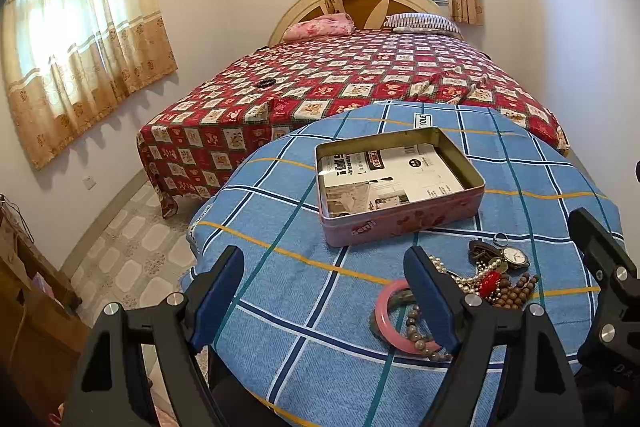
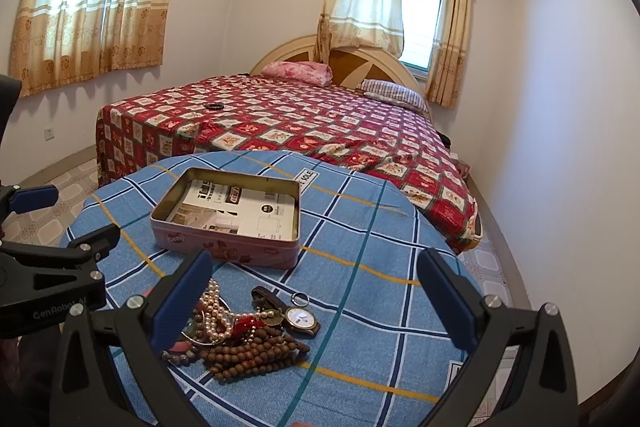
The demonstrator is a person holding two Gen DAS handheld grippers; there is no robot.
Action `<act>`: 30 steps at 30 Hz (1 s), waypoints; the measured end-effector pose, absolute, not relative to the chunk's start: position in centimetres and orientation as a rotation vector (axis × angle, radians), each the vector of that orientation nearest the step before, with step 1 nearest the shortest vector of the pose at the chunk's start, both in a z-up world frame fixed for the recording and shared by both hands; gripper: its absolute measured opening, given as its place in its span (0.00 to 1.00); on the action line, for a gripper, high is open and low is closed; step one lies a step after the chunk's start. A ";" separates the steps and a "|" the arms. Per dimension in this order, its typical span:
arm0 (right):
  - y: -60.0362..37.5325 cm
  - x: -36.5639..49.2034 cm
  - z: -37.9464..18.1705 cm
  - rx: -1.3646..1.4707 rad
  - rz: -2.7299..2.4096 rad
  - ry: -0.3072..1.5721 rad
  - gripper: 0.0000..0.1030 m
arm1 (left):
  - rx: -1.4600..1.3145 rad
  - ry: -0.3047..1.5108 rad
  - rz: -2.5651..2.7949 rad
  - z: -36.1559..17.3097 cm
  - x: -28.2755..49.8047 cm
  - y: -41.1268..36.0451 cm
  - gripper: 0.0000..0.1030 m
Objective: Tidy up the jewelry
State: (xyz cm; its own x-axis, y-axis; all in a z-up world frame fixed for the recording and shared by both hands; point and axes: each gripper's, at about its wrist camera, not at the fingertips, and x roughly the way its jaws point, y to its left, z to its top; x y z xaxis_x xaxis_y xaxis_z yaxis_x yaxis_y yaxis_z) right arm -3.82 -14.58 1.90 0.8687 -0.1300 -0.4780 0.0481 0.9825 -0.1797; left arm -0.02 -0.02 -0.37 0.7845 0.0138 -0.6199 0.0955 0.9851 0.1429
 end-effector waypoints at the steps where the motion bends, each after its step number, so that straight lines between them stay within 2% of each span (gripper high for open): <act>1: -14.6 -3.9 1.9 -0.164 -0.093 0.512 1.00 | 0.171 0.668 -0.043 -0.4 0.0 -0.1 0.80; 30: -15.1 -3.6 1.8 -0.167 -0.095 0.510 1.00 | 0.171 0.673 -0.042 -0.6 -0.2 0.2 0.80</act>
State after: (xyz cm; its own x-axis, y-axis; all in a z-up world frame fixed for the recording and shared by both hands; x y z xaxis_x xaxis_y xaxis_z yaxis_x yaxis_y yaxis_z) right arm -3.56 -15.06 1.81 0.8686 -0.1324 -0.4775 0.0491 0.9819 -0.1829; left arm -0.18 0.24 -0.56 0.7818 0.0163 -0.6233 0.0942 0.9851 0.1438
